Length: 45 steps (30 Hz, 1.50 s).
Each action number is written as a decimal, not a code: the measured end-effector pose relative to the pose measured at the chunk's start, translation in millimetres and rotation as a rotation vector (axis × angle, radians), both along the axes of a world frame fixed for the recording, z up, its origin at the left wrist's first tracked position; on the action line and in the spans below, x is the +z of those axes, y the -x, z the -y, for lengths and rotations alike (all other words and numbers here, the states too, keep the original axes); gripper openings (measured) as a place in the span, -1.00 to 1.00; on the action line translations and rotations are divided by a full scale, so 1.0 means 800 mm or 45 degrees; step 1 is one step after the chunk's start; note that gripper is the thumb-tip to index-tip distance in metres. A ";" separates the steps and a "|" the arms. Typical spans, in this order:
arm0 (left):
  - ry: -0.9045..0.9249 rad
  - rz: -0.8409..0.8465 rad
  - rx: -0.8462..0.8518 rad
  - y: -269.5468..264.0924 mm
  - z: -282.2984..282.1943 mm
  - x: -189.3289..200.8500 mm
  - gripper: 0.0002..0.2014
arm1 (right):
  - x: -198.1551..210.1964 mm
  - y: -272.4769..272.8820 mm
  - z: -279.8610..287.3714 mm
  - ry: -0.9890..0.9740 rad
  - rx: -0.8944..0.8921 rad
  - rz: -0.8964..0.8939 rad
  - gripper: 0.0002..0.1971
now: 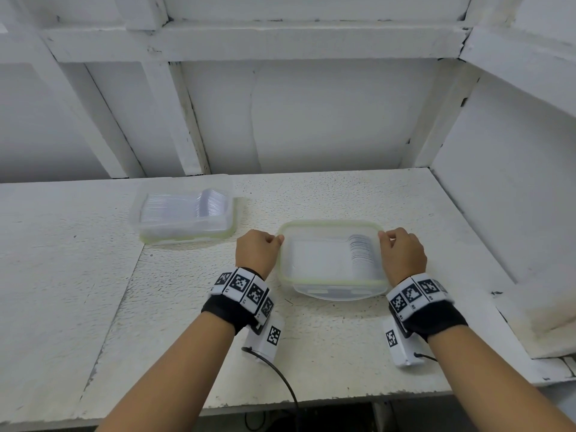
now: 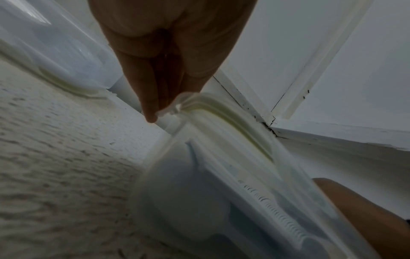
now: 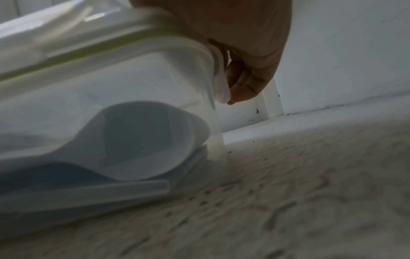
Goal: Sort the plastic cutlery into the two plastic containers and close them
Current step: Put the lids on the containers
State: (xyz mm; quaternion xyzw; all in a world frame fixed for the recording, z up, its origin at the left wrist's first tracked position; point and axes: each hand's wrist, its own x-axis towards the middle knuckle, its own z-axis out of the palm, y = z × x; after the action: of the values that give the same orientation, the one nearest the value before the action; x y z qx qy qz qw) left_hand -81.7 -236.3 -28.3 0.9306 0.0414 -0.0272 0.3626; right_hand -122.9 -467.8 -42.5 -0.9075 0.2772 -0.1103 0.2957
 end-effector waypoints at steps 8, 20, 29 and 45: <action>0.055 -0.038 0.001 -0.002 -0.002 -0.005 -0.63 | -0.004 -0.004 0.004 -0.105 -0.044 0.016 -0.67; 0.153 -0.060 0.007 0.009 0.001 -0.006 -0.60 | 0.001 -0.003 0.002 -0.095 -0.013 -0.011 -0.69; 1.033 -0.540 -0.021 0.006 -0.024 0.007 -0.81 | 0.012 -0.004 0.006 -0.061 0.196 -0.166 -0.63; 0.858 -0.372 0.141 0.008 -0.021 -0.016 -0.80 | 0.005 0.002 -0.003 0.155 0.243 -0.209 -0.59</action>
State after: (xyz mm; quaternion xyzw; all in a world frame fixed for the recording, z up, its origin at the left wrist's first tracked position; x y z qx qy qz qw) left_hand -87.7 -219.4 -40.8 0.7417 0.1319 -0.1523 0.6398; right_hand -124.2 -465.2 -38.5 -0.9520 0.2055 -0.0238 0.2257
